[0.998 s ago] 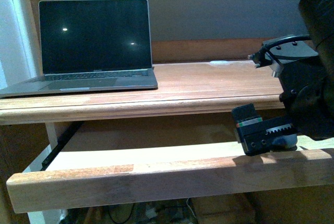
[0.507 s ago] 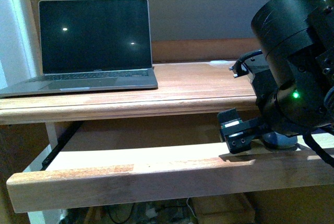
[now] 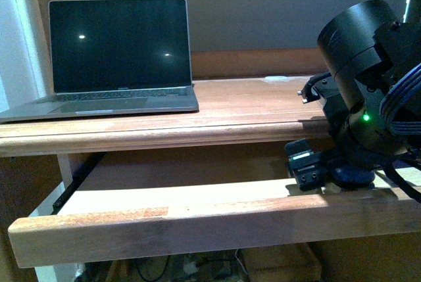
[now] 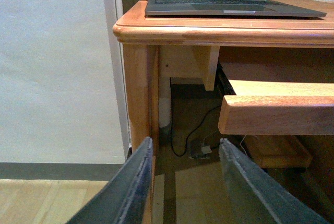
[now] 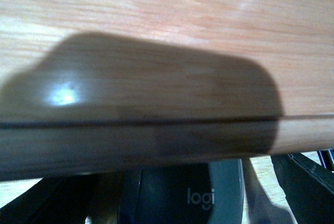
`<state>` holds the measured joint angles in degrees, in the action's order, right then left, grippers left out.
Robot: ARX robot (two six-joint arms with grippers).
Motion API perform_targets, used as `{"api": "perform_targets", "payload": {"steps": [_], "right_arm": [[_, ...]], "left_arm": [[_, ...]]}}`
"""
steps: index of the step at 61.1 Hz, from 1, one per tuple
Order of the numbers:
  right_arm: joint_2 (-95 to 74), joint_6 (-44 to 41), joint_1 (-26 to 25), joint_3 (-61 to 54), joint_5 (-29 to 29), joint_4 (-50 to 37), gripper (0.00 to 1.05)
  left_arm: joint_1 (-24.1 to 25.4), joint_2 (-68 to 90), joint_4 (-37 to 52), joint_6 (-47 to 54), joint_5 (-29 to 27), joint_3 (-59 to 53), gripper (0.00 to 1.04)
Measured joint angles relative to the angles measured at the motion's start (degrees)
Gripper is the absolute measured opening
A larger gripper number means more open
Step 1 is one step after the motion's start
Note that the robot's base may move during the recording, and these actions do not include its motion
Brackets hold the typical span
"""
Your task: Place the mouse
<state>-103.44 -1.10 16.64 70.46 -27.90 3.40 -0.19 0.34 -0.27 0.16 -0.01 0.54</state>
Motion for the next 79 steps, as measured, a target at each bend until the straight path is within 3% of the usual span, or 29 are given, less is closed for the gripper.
{"api": "perform_targets", "payload": {"steps": [13, 19, 50, 62, 69, 79], "right_arm": [[0.1, 0.9, -0.3, -0.3, 1.9, 0.1, 0.59], [0.8, 1.0, -0.4, -0.6, 3.1, 0.2, 0.56], [17.1, -14.8, -4.2, -7.0, 12.2, 7.3, 0.56], [23.7, -16.5, -5.7, -5.6, 15.6, 10.4, 0.56], [23.9, -15.4, -4.6, -1.3, 15.4, 10.2, 0.56], [18.9, -11.6, 0.7, 7.0, 10.6, 8.7, 0.56]], "left_arm": [[0.0, 0.0, 0.0, 0.0, 0.0, 0.0, 0.84], [0.0, 0.0, 0.0, 0.0, 0.0, 0.0, 0.99], [0.0, 0.0, 0.0, 0.0, 0.0, 0.0, 0.97], [0.0, 0.0, 0.0, 0.0, 0.0, 0.0, 0.97], [0.0, 0.0, 0.0, 0.0, 0.0, 0.0, 0.97], [0.0, 0.0, 0.0, 0.0, 0.0, 0.0, 0.97]]}}
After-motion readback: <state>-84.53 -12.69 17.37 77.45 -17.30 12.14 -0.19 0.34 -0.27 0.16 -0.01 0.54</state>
